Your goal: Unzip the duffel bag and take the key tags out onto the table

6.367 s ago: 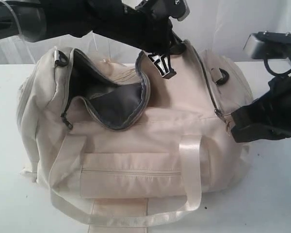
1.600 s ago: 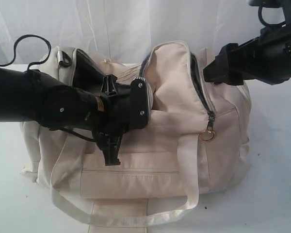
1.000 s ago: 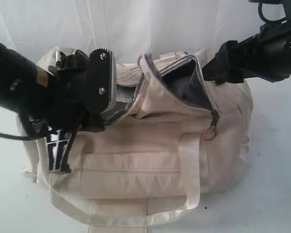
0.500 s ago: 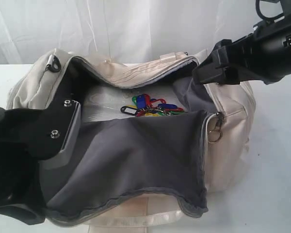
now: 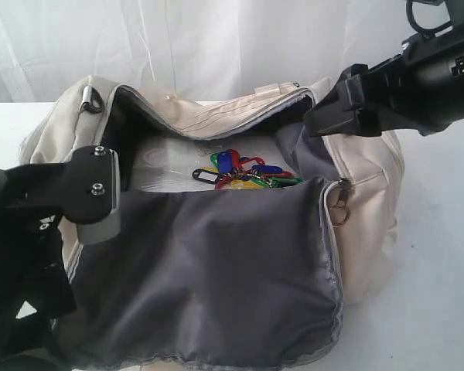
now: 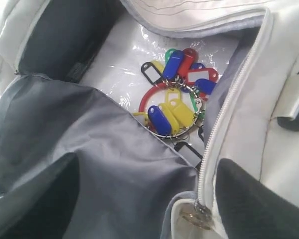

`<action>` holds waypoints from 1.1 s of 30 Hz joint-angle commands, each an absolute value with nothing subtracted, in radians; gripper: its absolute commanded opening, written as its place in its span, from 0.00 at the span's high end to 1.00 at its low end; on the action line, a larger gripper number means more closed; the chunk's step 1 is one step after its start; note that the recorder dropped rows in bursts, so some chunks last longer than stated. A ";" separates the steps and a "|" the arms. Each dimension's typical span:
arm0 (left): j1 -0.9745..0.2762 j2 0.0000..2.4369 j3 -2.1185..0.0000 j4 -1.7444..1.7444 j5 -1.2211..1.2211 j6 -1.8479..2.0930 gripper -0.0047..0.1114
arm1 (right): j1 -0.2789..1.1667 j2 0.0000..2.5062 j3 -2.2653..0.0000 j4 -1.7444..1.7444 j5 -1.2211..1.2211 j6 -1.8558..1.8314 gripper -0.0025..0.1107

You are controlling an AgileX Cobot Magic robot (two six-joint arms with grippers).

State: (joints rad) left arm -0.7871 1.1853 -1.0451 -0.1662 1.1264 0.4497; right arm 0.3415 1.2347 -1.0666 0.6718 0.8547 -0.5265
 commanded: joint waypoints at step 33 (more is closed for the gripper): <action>-0.352 0.921 -0.901 0.076 0.697 0.082 0.96 | 0.651 1.831 -1.647 0.246 0.881 -0.375 0.76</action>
State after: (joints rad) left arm -0.3960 0.9400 -0.9134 0.2835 0.7252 -0.0981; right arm 0.6241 1.7645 -1.5771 0.3139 0.8372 -0.4195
